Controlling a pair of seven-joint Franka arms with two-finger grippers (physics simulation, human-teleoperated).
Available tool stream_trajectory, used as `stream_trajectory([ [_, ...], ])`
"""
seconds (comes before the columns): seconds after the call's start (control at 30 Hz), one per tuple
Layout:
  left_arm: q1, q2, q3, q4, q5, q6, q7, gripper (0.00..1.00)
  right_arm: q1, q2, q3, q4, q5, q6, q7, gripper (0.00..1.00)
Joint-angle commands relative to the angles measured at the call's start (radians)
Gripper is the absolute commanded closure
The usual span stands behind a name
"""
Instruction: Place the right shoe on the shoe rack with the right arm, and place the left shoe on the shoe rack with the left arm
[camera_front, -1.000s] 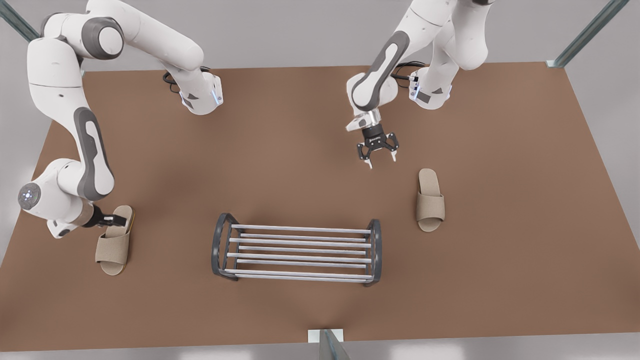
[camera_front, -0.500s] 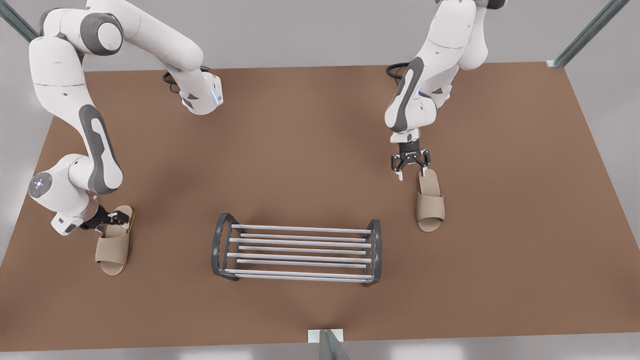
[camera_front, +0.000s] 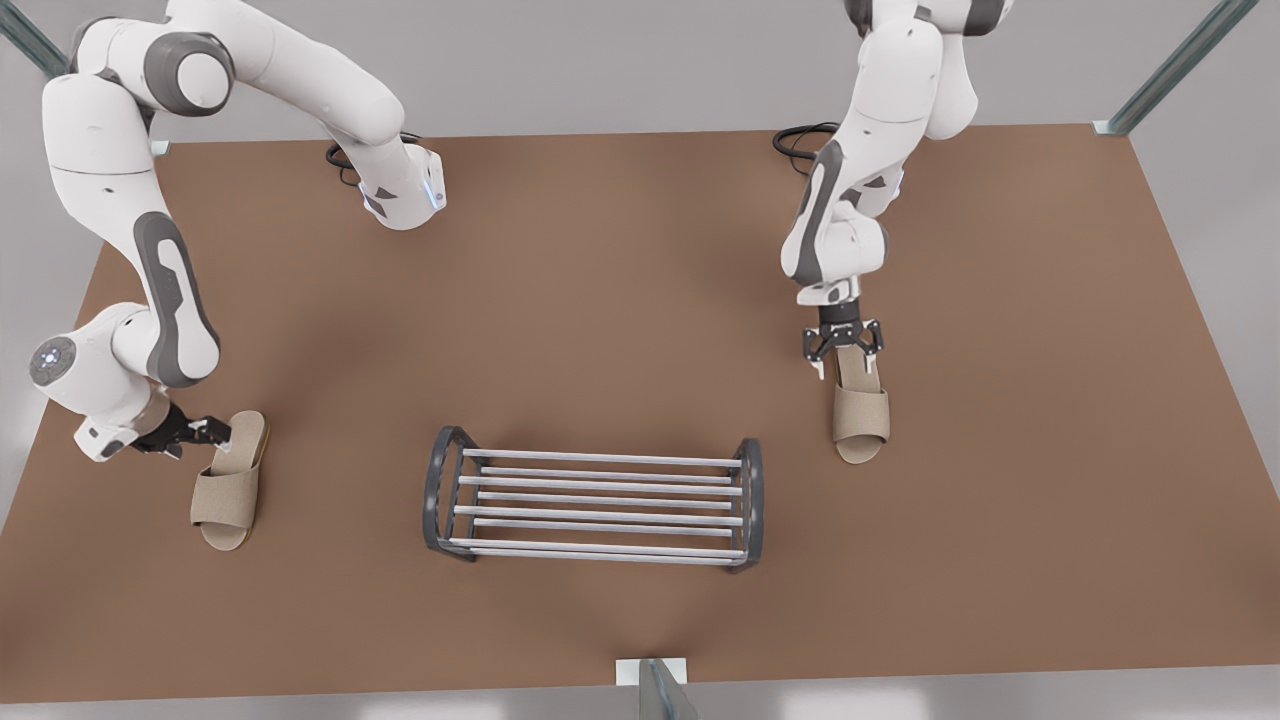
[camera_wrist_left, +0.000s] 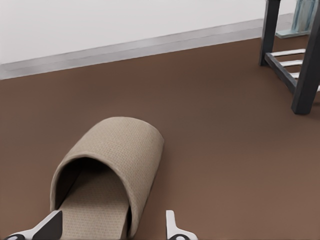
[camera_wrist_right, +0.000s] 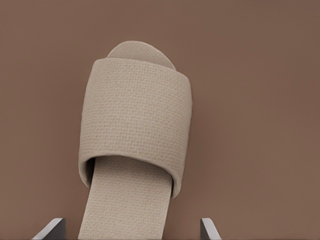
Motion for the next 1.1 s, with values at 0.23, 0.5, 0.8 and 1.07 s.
stream_trajectory([
  [0.23,0.012,0.062,-0.003,0.059,-0.002,0.001,-0.991,0.00,-0.021,0.063,-0.002,0.039,-0.001,0.050,-0.066,0.00],
  [0.5,0.012,0.105,-0.006,0.112,-0.004,0.010,-1.002,0.00,-0.041,0.062,0.000,0.003,0.003,0.051,-0.060,0.00],
  [0.8,0.018,0.145,-0.008,0.165,-0.005,0.021,-1.013,0.00,-0.050,0.140,0.000,0.101,0.009,0.051,-0.083,0.00],
  [1.07,0.017,0.178,-0.008,0.202,-0.005,0.045,-1.017,0.00,-0.049,0.179,0.000,0.170,0.006,0.048,-0.100,0.00],
])
